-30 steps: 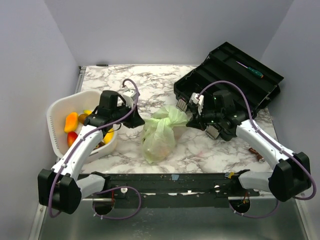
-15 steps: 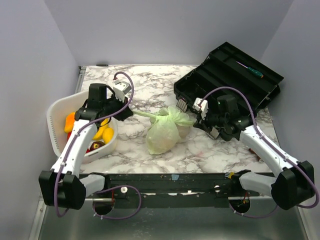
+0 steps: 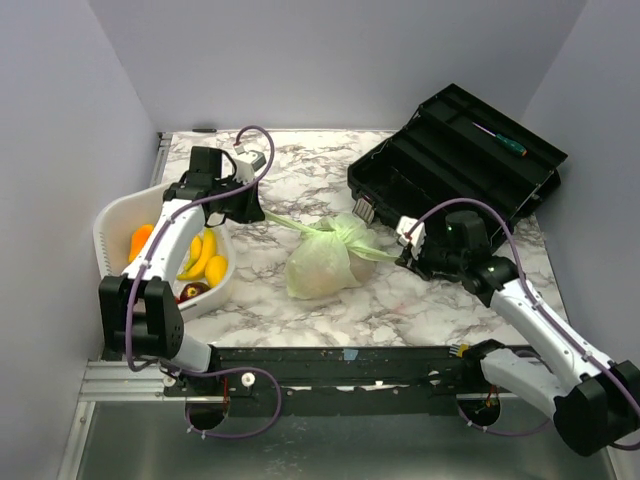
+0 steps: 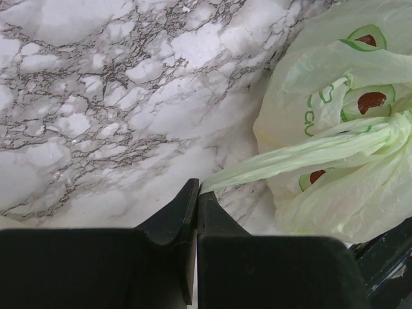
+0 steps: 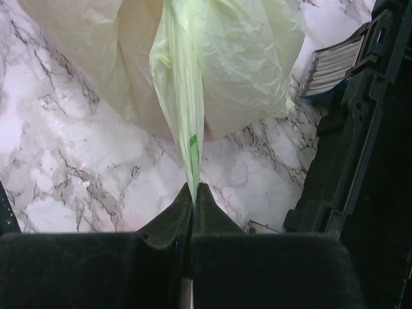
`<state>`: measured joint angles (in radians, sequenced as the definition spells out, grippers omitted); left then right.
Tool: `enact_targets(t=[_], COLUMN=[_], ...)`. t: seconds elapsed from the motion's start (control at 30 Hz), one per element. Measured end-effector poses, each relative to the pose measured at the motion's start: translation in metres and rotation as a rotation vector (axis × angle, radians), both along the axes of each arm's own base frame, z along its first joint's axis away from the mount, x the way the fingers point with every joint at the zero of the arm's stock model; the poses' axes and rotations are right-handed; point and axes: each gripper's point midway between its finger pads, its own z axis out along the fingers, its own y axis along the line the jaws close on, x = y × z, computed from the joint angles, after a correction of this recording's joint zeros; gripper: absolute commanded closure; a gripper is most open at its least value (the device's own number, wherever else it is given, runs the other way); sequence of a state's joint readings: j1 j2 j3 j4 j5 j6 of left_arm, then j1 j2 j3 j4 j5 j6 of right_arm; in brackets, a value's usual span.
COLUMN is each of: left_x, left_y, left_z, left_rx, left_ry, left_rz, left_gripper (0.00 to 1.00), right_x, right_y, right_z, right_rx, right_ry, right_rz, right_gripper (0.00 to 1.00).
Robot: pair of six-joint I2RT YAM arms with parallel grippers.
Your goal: Place the fake fruits into the plastic bag and tie a complex knot
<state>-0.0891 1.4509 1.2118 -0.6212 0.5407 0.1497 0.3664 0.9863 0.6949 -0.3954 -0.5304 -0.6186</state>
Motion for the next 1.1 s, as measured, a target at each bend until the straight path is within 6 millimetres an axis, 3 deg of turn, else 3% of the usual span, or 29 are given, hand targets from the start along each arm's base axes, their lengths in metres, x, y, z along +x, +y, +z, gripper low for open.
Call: enact_targets(t=[0.3,0.47,0.5,0.57,0.63,0.7,0.73,0.77,0.8,0.93,1.1], left_x=[0.020,0.020,0.019,0.017,0.018,0.017,0.016,0.014,0.010,0.001,-0.009], left_y=[0.005,0.004,0.004,0.002,0.008,0.014,0.015,0.014,0.012,0.006,0.004], left_z=[-0.030,-0.041,-0.040,-0.034,-0.025,-0.013,-0.006,0.001,0.007,0.017,0.017], left_rx=[0.038,0.036,0.031,0.018,0.030,0.036,0.034,0.031,0.028,0.026,0.063], left_ry=[0.092,0.131,0.131,0.104,0.053,-0.001,-0.024,-0.050,-0.066,-0.089,-0.108], left_rz=[0.026,0.018,0.012,-0.017,-0.023,-0.029,-0.034,-0.054,-0.080,-0.160,-0.262], left_gripper=[1.00,1.00,1.00,0.99,0.78,0.49,0.42,0.30,0.14,0.06,0.09], right_x=[-0.016,-0.017,-0.019,-0.023,-0.029,-0.032,-0.032,-0.033,-0.034,-0.036,-0.037], right_y=[-0.018,-0.020,-0.019,-0.016,-0.019,-0.017,-0.015,-0.013,-0.010,-0.001,0.014], right_z=[-0.022,-0.025,-0.024,-0.017,-0.013,-0.006,-0.003,0.001,0.004,0.010,0.002], right_rx=[-0.062,-0.085,-0.083,-0.070,-0.072,-0.061,-0.052,-0.043,-0.034,-0.001,0.012], right_ry=[-0.042,-0.044,-0.034,-0.009,0.047,0.094,0.113,0.125,0.138,0.184,0.253], right_rz=[-0.010,0.006,0.018,0.040,0.041,0.049,0.057,0.067,0.080,0.112,0.139], right_gripper=[0.99,0.97,0.83,0.45,0.25,0.17,0.14,0.01,0.00,0.02,0.13])
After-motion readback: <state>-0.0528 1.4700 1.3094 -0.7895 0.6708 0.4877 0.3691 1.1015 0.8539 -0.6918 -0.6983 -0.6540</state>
